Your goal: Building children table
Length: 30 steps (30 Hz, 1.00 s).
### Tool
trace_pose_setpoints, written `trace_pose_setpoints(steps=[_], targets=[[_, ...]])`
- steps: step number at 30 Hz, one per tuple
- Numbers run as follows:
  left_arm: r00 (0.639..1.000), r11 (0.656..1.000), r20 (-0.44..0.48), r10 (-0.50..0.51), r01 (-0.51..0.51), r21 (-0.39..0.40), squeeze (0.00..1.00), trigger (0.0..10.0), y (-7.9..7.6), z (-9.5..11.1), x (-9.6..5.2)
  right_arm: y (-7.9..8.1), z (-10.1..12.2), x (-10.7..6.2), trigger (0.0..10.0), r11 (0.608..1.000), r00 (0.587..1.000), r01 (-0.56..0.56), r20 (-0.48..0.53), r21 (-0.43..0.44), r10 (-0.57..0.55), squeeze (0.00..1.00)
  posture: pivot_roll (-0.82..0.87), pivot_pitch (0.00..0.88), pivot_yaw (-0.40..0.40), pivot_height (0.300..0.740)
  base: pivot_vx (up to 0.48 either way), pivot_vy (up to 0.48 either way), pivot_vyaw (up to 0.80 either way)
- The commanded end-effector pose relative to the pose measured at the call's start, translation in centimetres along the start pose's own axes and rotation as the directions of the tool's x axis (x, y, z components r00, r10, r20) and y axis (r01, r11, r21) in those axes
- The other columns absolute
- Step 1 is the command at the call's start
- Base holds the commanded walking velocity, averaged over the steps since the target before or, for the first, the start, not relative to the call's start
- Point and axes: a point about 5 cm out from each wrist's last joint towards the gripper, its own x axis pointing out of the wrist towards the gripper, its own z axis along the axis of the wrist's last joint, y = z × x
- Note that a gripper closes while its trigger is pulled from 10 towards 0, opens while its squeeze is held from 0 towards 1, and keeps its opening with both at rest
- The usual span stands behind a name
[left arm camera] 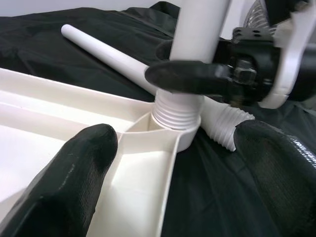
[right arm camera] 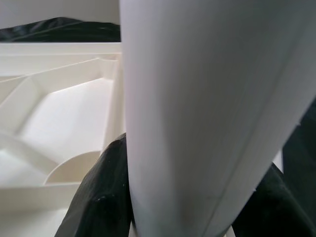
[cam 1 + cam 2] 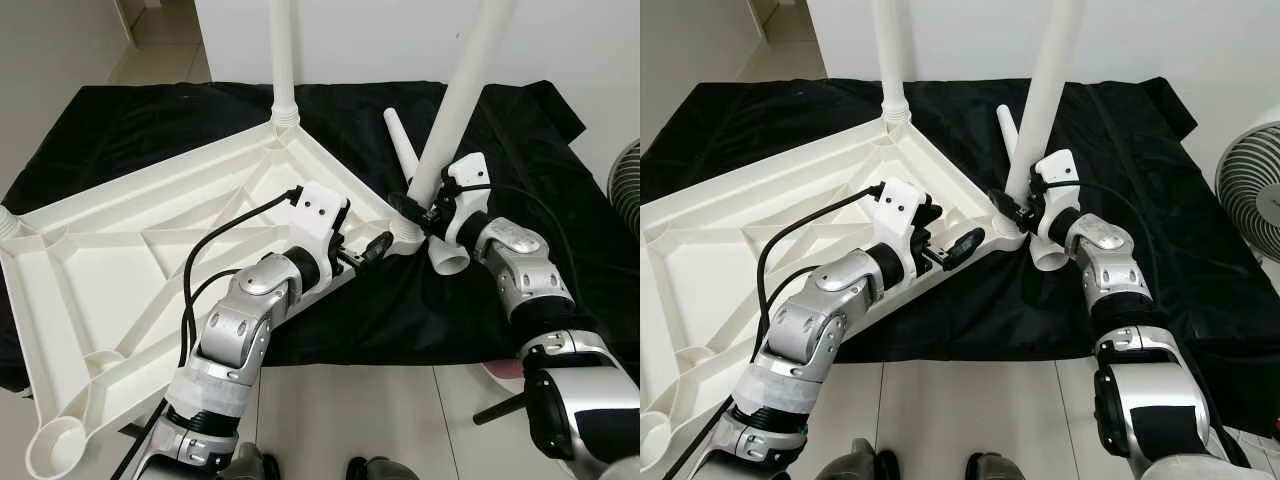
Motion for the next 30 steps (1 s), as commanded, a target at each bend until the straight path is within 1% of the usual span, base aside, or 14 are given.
trace_pose_setpoints(steps=[1,12,13,14,16,18,19,20,22,23,24,25,26,30], targets=[[0.998,0.998,-0.011,0.058,-0.058,-0.005,0.0,10.0,0.2,-0.3,-0.1,0.1,-1.2,0.0,10.0,0.996,0.995,0.079,-0.064,0.049,-0.076,0.0,-0.11,0.102,0.027,0.74,0.0,0.0,0.0],[0.998,0.998,-0.009,0.059,-0.059,-0.005,0.0,10.0,0.2,-0.2,-0.1,2.0,-1.0,1.4,10.0,0.959,0.968,0.251,-0.061,0.128,-0.245,0.0,-0.11,0.104,0.025,0.74,0.0,0.0,0.0],[0.998,0.998,-0.009,0.06,-0.06,-0.004,0.0,10.0,0.2,-0.2,-0.1,2.5,-1.0,1.7,10.0,0.935,0.948,0.317,-0.066,0.159,-0.311,0.0,-0.11,0.1,0.021,0.74,0.0,0.0,0.0],[0.998,0.998,-0.009,0.06,-0.06,-0.004,0.0,10.0,0.2,-0.2,-0.1,2.5,-1.0,1.7,10.0,0.935,0.948,0.317,-0.066,0.159,-0.311,0.0,-0.11,0.1,0.021,0.74,0.0,0.0,0.0],[0.998,0.998,-0.008,0.06,-0.06,-0.005,0.0,10.0,0.2,-0.2,-0.1,3.5,-0.8,2.0,10.0,0.885,0.903,0.429,-0.078,0.183,-0.422,0.0,-0.11,0.1,0.021,0.74,0.0,0.0,0.0],[0.998,0.998,-0.008,0.06,-0.06,-0.005,0.0,10.0,0.2,-0.2,-0.1,3.5,-0.8,2.0,10.0,0.885,0.903,0.429,-0.078,0.183,-0.422,0.0,-0.11,0.1,0.021,0.74,0.0,0.0,0.0],[0.998,0.998,-0.008,0.061,-0.061,-0.007,0.0,10.0,0.2,-0.3,-0.1,3.8,-0.6,2.0,10.0,0.86,0.877,0.48,-0.076,0.172,-0.474,0.0,-0.11,0.102,0.021,0.74,0.0,0.0,0.0],[0.998,0.998,-0.008,0.061,-0.061,-0.007,0.0,10.0,0.2,-0.3,-0.1,3.8,-0.6,2.0,10.0,0.86,0.877,0.48,-0.076,0.172,-0.474,0.0,-0.11,0.102,0.021,0.74,0.0,0.0,0.0],[0.998,0.998,-0.007,0.057,-0.057,-0.008,0.0,10.0,0.2,-0.2,-0.1,4.5,-0.1,1.9,10.0,0.772,0.788,0.613,-0.069,0.165,-0.611,0.0,-0.12,0.103,0.018,0.74,0.0,0.0,0.0],[0.998,0.998,-0.007,0.057,-0.057,-0.008,0.0,10.0,0.2,-0.2,-0.1,4.5,-0.1,1.9,10.0,0.772,0.788,0.613,-0.069,0.165,-0.611,0.0,-0.12,0.103,0.018,0.74,0.0,0.0,0.0],[0.999,0.999,-0.007,0.054,-0.054,-0.007,0.0,10.0,0.1,-0.2,-0.1,4.9,0.1,1.7,10.0,0.722,0.742,0.667,-0.07,0.182,-0.667,0.0,-0.12,0.103,0.018,0.74,0.0,0.0,0.0],[0.999,0.999,-0.007,0.054,-0.054,-0.007,0.0,10.0,0.1,-0.2,-0.1,4.9,0.1,1.7,10.0,0.722,0.742,0.667,-0.07,0.182,-0.667,0.0,-0.12,0.103,0.018,0.74,0.0,0.0,0.0],[0.999,0.999,-0.007,0.051,-0.051,-0.006,0.0,10.0,0.1,-0.3,-0.1,5.5,0.3,1.5,10.0,0.694,0.717,0.692,-0.074,0.198,-0.693,0.0,-0.12,0.103,0.018,0.74,0.0,0.0,0.0],[0.999,0.999,-0.009,0.049,-0.049,-0.006,0.0,10.0,0.0,-0.3,-0.1,6.2,0.5,1.6,10.0,0.713,0.735,0.672,-0.067,0.201,-0.674,0.0,-0.12,0.103,0.018,0.74,0.0,0.0,0.0]])
